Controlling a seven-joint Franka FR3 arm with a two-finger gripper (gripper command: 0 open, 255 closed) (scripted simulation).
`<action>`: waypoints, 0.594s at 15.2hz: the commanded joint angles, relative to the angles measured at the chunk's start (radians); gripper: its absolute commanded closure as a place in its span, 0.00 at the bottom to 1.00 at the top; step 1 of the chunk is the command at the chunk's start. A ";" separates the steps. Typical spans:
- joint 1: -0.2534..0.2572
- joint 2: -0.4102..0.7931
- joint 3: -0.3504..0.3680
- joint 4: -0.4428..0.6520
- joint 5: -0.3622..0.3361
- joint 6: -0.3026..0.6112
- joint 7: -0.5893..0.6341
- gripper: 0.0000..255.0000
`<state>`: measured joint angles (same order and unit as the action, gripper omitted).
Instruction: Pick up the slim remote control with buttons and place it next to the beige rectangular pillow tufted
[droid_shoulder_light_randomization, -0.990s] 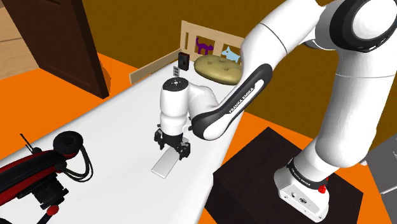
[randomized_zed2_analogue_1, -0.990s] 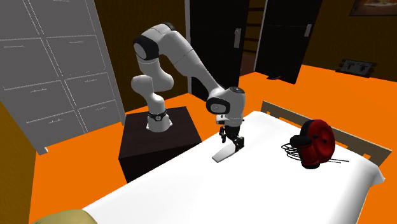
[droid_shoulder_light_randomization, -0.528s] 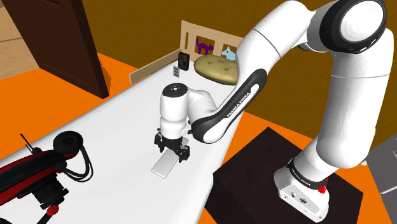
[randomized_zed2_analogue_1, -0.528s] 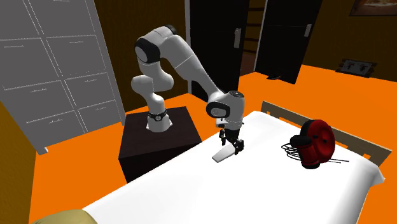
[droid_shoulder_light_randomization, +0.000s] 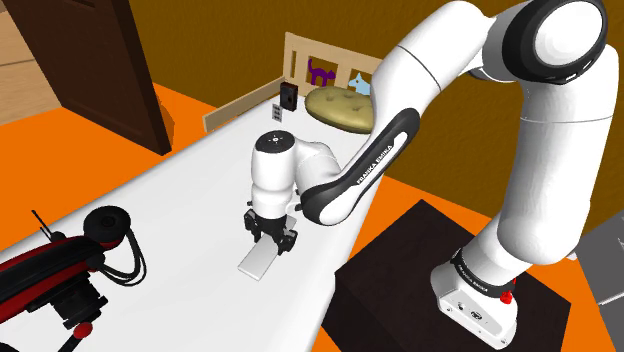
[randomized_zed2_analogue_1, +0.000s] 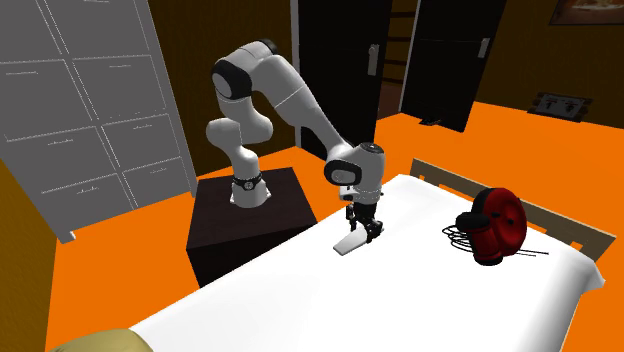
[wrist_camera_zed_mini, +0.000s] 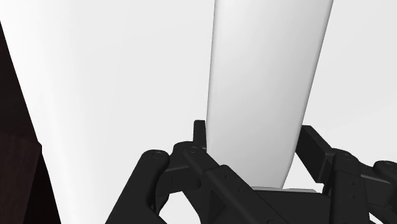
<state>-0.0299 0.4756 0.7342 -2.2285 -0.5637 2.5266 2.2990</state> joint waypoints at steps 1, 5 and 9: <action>0.000 0.000 0.000 0.000 0.000 0.000 0.000 1.00; 0.000 0.000 0.000 0.000 0.000 0.000 0.000 1.00; -0.037 -0.047 0.047 -0.006 0.054 -0.033 -0.037 1.00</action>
<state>-0.0600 0.4390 0.7700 -2.2361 -0.5232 2.5036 2.2705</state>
